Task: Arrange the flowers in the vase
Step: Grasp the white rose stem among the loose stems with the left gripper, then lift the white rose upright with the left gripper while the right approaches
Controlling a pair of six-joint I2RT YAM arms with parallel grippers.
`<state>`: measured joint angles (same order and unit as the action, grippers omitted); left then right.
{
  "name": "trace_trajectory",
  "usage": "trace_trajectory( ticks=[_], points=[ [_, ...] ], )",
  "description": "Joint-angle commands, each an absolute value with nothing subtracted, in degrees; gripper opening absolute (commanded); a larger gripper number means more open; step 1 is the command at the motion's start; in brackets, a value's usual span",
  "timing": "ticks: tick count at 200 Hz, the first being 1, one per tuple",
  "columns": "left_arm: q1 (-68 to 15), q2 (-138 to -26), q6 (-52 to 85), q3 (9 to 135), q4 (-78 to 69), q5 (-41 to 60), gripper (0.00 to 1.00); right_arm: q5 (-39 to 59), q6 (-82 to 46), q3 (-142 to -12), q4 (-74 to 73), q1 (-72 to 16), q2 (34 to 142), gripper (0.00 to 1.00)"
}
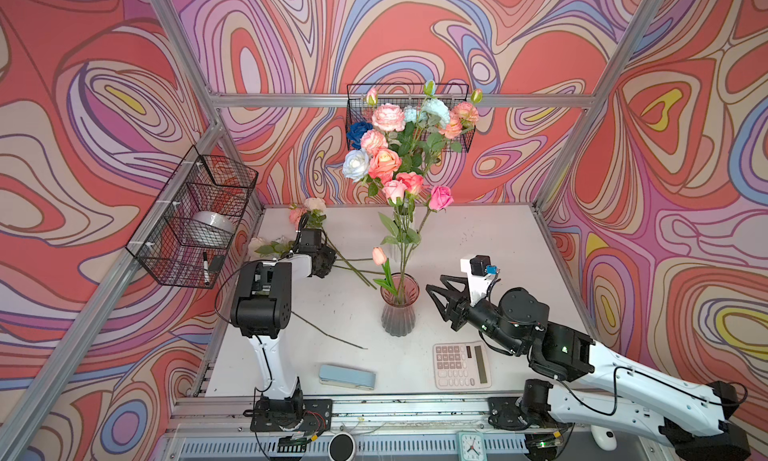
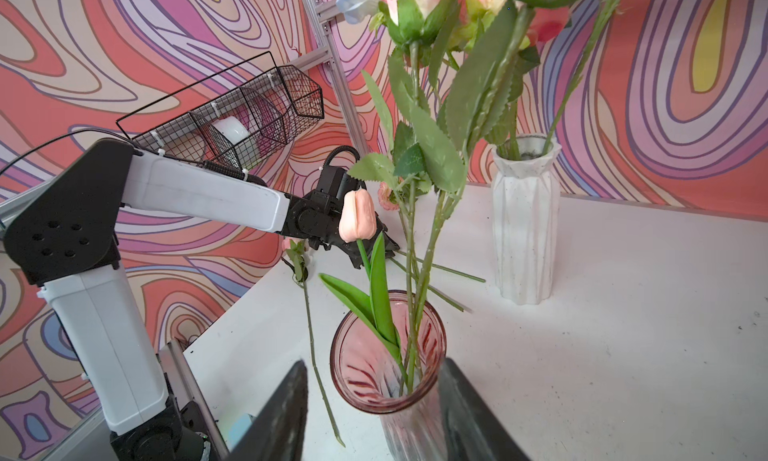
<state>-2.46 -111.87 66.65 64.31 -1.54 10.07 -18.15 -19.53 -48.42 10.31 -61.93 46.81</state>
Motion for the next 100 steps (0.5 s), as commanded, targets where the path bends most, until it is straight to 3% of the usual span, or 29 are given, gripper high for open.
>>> trace_trajectory(
  ticks=[1, 100],
  points=[
    [-2.2, -112.4, 67.5, 64.1, -1.5, 9.1, 0.11, -19.0, -18.8, -48.2, 10.9, -61.9, 46.8, 0.52],
    [-2.2, -97.6, 68.0, 62.4, -2.6, 8.1, 0.00, -17.6, -19.2, -48.4, 10.3, -61.9, 46.4, 0.52]
  ],
)
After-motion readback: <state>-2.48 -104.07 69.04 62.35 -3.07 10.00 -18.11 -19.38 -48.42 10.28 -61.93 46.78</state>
